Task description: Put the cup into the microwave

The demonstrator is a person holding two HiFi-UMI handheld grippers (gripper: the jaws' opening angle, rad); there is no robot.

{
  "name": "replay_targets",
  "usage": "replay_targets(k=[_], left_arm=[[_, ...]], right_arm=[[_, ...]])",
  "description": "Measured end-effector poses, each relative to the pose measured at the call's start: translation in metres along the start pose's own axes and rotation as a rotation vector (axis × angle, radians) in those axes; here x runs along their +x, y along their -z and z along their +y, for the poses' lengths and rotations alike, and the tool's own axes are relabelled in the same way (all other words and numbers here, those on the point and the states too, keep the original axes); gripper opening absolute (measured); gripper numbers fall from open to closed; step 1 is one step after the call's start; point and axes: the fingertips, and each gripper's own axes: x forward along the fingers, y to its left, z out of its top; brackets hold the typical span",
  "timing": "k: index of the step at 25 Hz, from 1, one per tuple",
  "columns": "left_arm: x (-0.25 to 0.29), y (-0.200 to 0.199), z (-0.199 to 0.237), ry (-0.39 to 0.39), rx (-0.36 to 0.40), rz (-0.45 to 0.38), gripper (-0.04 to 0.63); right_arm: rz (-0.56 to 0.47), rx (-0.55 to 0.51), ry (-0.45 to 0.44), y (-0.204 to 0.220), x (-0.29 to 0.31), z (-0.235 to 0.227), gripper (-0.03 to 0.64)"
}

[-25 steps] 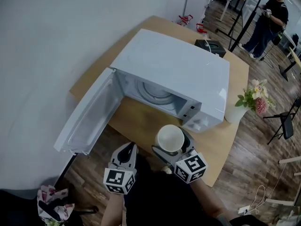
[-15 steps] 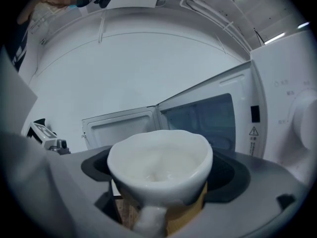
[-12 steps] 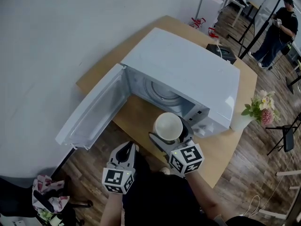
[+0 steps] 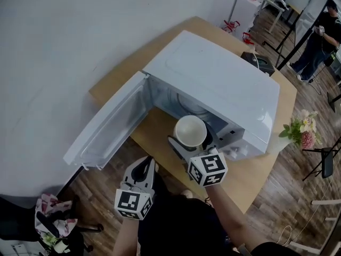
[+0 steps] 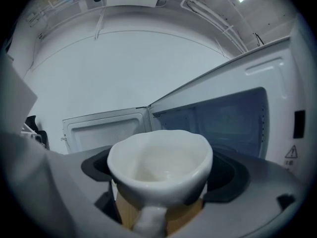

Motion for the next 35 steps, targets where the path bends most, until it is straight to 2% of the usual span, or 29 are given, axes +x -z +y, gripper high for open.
replay_targets(k=[7, 13, 25, 30, 35], left_arm=[[0.002, 0.002, 0.008, -0.016, 0.013, 0.002, 0.017], [0.006, 0.002, 0.006, 0.004, 0.013, 0.013, 0.017], [0.017, 0.004, 0.001, 0.022, 0.02, 0.03, 0.017], [0.021, 0.004, 0.007, 0.015, 0.013, 0.036, 0.017], [0.027, 0.002, 0.015, 0.014, 0.007, 0.04, 0.017]], right_arm=[[-0.019, -0.039, 0.019, -0.005, 0.03, -0.01, 0.514], [-0.012, -0.066, 0.082, -0.005, 0.052, -0.031, 0.514], [0.006, -0.061, 0.157, 0.002, 0.087, -0.062, 0.514], [-0.007, -0.089, 0.185, -0.002, 0.099, -0.074, 0.514], [0.009, -0.071, 0.215, 0.001, 0.109, -0.088, 0.514]])
